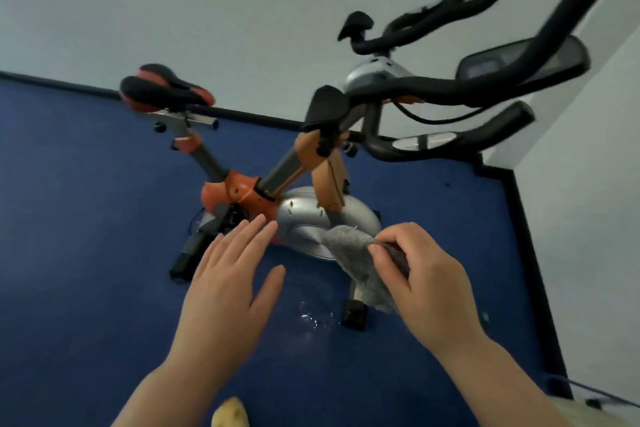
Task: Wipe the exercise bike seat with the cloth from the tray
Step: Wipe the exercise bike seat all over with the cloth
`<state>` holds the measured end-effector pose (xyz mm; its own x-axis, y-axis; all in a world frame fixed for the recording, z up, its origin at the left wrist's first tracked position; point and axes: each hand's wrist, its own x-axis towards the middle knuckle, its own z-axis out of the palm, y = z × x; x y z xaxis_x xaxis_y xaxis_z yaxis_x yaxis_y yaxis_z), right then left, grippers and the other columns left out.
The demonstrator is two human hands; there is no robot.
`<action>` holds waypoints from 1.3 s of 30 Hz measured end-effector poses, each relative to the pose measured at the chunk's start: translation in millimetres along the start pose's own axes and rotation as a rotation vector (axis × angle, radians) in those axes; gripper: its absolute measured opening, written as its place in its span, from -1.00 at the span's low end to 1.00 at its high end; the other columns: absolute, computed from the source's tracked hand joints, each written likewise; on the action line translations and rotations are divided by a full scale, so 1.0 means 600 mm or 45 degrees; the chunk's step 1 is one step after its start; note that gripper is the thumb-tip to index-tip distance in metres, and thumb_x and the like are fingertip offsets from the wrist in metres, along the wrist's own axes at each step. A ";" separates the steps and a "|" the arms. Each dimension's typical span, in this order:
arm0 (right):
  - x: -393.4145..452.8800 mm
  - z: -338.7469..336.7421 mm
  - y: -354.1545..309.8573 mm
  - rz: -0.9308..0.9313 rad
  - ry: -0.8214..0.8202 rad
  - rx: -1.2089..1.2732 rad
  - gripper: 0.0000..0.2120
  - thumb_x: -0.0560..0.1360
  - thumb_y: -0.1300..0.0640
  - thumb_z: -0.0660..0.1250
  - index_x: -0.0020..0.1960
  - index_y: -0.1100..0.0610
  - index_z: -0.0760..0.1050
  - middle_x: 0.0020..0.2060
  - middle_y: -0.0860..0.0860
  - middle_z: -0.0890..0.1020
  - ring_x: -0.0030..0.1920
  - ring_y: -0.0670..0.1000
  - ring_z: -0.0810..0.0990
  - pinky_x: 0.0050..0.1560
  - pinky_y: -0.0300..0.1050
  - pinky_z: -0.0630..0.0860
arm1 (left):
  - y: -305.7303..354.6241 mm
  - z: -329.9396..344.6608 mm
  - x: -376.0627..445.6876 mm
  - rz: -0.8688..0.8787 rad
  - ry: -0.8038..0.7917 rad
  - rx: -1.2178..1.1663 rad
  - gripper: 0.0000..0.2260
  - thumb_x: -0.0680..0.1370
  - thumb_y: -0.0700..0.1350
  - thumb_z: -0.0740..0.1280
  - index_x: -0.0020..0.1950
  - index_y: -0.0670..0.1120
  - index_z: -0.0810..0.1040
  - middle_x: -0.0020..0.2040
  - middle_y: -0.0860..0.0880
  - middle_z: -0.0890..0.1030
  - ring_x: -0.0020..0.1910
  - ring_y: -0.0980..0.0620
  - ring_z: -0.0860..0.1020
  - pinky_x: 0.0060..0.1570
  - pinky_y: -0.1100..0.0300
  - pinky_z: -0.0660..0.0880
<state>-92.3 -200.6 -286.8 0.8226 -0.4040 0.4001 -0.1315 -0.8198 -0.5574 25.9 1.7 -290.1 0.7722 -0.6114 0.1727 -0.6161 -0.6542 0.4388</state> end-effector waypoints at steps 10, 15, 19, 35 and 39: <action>0.135 0.234 -0.237 -0.213 -0.077 0.145 -0.92 0.54 0.05 0.29 -0.09 0.03 0.51 -0.25 -0.16 0.54 -0.23 -0.15 0.48 -0.27 -0.20 0.46 | -0.270 -0.152 -0.020 -0.207 0.129 0.036 -0.46 0.51 0.23 -0.01 0.48 0.13 0.19 0.47 0.24 0.17 0.49 0.21 0.09 0.46 0.27 -0.07; 0.183 0.332 -0.324 -0.240 -0.169 0.197 -0.90 0.57 0.02 0.24 -0.06 0.01 0.49 -0.21 -0.15 0.55 -0.21 -0.11 0.54 -0.25 -0.10 0.52 | -0.378 -0.208 0.002 -0.221 0.144 0.042 -0.48 0.52 0.20 0.01 0.47 0.13 0.22 0.47 0.23 0.20 0.48 0.22 0.11 0.47 0.24 -0.04; 0.225 0.379 -0.366 -0.273 -0.215 0.180 -0.89 0.58 0.00 0.23 -0.03 0.00 0.48 -0.18 -0.17 0.55 -0.21 -0.12 0.55 -0.24 -0.10 0.54 | -0.440 -0.234 0.028 -0.266 0.156 0.021 -0.47 0.51 0.23 -0.01 0.48 0.17 0.18 0.47 0.26 0.17 0.48 0.25 0.07 0.45 0.26 -0.07; 0.483 0.582 -0.389 -0.246 -0.312 0.196 -0.93 0.57 0.01 0.24 -0.08 -0.03 0.45 -0.21 -0.20 0.50 -0.21 -0.14 0.52 -0.27 -0.19 0.47 | -0.643 -0.253 0.275 -0.299 0.159 0.017 -0.45 0.50 0.26 -0.05 0.48 0.17 0.17 0.48 0.27 0.14 0.48 0.27 0.05 0.43 0.36 -0.14; 0.542 0.626 -0.392 -0.248 -0.357 0.191 -0.92 0.58 0.00 0.23 -0.07 -0.04 0.46 -0.20 -0.19 0.51 -0.20 -0.14 0.53 -0.27 -0.19 0.48 | -0.684 -0.255 0.342 -0.311 0.170 -0.006 -0.47 0.51 0.25 -0.03 0.48 0.17 0.18 0.48 0.26 0.16 0.48 0.28 0.05 0.40 0.43 -0.19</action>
<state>414.0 13.0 -298.9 0.9466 -0.1022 0.3058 0.1078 -0.7934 -0.5990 461.0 213.1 -299.8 0.9118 -0.3714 0.1754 -0.4083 -0.7728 0.4859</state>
